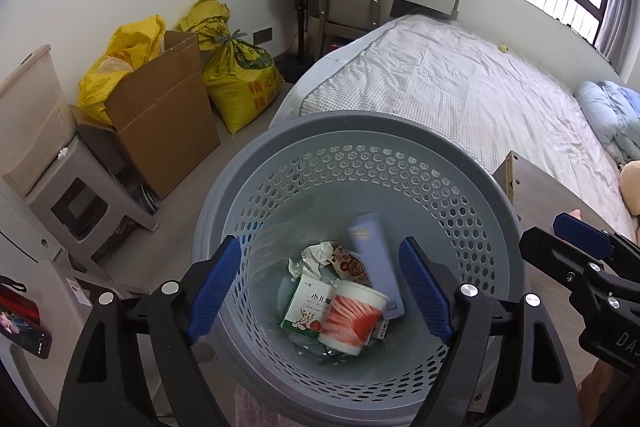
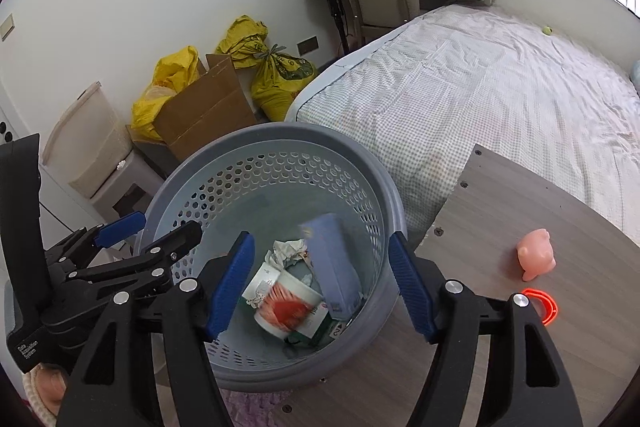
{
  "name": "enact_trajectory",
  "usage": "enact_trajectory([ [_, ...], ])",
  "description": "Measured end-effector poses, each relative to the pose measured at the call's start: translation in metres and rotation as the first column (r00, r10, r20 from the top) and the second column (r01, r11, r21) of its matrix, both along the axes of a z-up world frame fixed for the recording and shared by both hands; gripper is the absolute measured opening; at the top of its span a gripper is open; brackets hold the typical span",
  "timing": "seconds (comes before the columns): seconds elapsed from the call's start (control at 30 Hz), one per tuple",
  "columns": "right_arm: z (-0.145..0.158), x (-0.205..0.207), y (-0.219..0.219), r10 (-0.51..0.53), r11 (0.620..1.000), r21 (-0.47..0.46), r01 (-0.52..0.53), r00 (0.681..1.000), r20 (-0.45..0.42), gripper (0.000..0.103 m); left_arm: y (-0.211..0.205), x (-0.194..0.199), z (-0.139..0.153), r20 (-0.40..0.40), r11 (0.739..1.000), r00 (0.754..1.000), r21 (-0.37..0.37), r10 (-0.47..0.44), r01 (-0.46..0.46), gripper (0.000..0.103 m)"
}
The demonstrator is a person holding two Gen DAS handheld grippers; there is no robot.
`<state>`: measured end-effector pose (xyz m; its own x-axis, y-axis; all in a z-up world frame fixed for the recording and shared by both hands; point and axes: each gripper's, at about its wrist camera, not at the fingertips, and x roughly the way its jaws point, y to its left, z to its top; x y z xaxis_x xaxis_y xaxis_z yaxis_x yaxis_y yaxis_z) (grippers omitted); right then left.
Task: Collect trash
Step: 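Withdraw both grippers from the basket back toward the table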
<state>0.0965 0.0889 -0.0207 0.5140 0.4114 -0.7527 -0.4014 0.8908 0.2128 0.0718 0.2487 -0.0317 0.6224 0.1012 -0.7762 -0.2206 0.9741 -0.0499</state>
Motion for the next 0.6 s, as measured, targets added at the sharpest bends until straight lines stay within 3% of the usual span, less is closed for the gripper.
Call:
enact_trajectory([
  [0.6, 0.008, -0.016, -0.01, -0.022, 1.0, 0.01, 0.022, 1.0, 0.015, 0.067, -0.003, -0.016, 0.012, 0.021, 1.0, 1.0, 0.01, 0.01, -0.01, 0.084],
])
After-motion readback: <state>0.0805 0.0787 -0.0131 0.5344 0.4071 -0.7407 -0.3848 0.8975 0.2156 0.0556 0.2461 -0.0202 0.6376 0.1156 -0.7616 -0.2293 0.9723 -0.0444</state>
